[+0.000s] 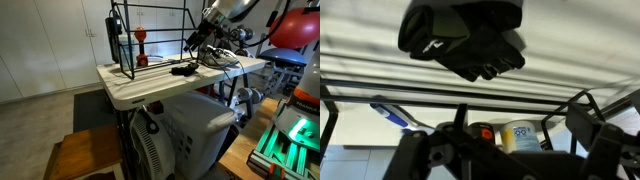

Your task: Move the glove closer to the pair of shoes

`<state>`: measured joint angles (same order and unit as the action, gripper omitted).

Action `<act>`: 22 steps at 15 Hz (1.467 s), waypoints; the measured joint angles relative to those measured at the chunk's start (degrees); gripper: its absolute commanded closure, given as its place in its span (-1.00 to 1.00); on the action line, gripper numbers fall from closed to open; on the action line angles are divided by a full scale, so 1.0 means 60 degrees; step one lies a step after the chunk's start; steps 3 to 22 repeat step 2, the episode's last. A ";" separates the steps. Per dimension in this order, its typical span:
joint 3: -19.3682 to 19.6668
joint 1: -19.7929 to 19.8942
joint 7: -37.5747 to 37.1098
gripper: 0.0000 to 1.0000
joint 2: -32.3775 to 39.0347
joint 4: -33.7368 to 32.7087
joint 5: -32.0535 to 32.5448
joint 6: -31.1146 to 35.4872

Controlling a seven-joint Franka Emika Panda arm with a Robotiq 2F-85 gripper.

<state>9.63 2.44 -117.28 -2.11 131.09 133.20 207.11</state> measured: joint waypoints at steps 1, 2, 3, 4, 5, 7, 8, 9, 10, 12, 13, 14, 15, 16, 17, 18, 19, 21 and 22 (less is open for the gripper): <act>-0.0083 -0.0081 -0.0184 -1.00 -0.0179 0.0001 0.0122 -0.0137; -0.0107 -0.0097 -0.0239 -1.00 -0.0283 0.0001 0.0178 -0.0175; -0.0107 -0.0097 -0.0239 -1.00 -0.0283 0.0001 0.0178 -0.0175; -0.0107 -0.0097 -0.0239 -1.00 -0.0283 0.0001 0.0178 -0.0175; -0.0107 -0.0097 -0.0239 -1.00 -0.0283 0.0001 0.0178 -0.0175; -0.0107 -0.0097 -0.0239 -1.00 -0.0283 0.0001 0.0178 -0.0175; -0.0107 -0.0097 -0.0239 -1.00 -0.0283 0.0001 0.0178 -0.0175; -0.0107 -0.0097 -0.0239 -1.00 -0.0283 0.0001 0.0178 -0.0175; -0.0107 -0.0097 -0.0239 -1.00 -0.0283 0.0001 0.0178 -0.0175; -0.0107 -0.0097 -0.0239 -1.00 -0.0283 0.0001 0.0178 -0.0175; -0.0107 -0.0097 -0.0239 -1.00 -0.0283 0.0001 0.0178 -0.0175; -0.0107 -0.0097 -0.0239 -1.00 -0.0283 0.0001 0.0178 -0.0175; -0.0107 -0.0097 -0.0239 -1.00 -0.0283 0.0001 0.0178 -0.0175; -0.0107 -0.0097 -0.0239 -1.00 -0.0283 0.0001 0.0178 -0.0175; -0.0107 -0.0097 -0.0239 -1.00 -0.0283 0.0001 0.0178 -0.0175; -0.0107 -0.0097 -0.0239 -1.00 -0.0283 0.0001 0.0178 -0.0175; -0.0107 -0.0097 -0.0239 -1.00 -0.0283 0.0001 0.0178 -0.0175; -0.0107 -0.0097 -0.0239 -1.00 -0.0283 0.0001 0.0178 -0.0175; -0.0107 -0.0097 -0.0239 -1.00 -0.0283 0.0001 0.0178 -0.0175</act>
